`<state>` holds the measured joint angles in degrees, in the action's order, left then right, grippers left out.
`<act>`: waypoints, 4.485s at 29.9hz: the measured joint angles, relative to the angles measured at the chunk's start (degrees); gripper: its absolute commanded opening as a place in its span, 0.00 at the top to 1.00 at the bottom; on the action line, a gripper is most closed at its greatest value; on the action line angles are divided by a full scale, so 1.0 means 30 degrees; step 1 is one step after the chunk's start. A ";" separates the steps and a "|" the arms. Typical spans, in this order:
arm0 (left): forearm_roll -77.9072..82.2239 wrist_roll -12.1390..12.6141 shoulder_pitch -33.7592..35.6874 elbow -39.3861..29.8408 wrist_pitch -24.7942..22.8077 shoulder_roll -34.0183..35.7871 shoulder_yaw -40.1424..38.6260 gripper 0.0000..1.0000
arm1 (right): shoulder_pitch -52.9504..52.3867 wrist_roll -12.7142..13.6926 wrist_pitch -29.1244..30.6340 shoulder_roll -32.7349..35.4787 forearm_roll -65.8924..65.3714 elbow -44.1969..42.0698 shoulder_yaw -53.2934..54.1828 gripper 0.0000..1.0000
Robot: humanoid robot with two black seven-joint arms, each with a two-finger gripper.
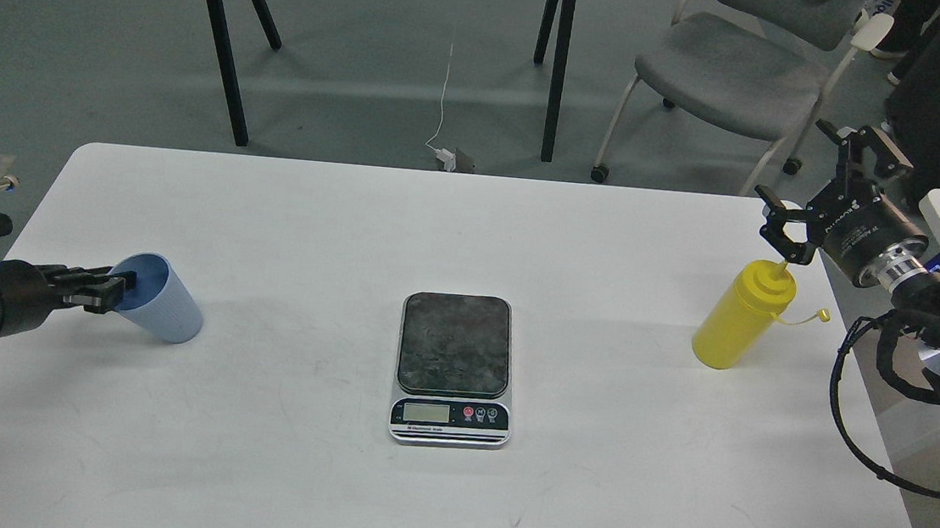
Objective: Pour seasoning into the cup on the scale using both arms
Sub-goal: 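Lift the cup with the left gripper and set it on the scale, then open the left gripper and raise the left arm away from the cup, then reach the right gripper to the yellow squeeze bottle and grasp it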
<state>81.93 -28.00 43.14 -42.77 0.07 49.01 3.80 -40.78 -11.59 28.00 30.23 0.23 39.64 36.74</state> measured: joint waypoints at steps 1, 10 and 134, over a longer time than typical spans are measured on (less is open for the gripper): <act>-0.0004 0.0000 0.0105 -0.0075 -0.0161 0.0042 -0.0014 0.93 | 0.0001 -0.0001 0.0000 -0.0001 -0.0001 0.0000 0.0000 0.01; 0.0010 0.0001 0.2257 -0.2820 -0.2293 0.1347 -0.0074 0.94 | 0.0031 -0.0005 0.0000 -0.0001 -0.0019 -0.0082 0.0095 0.01; -2.6810 0.0000 0.4655 0.3268 -0.9356 -0.6872 -0.9676 0.01 | 1.2283 -0.0358 0.0000 0.0851 1.0855 0.8782 0.2937 0.01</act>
<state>1.50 -28.00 57.11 -32.96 -28.00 28.39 -25.22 -3.93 -12.67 28.00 32.79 32.79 65.98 45.55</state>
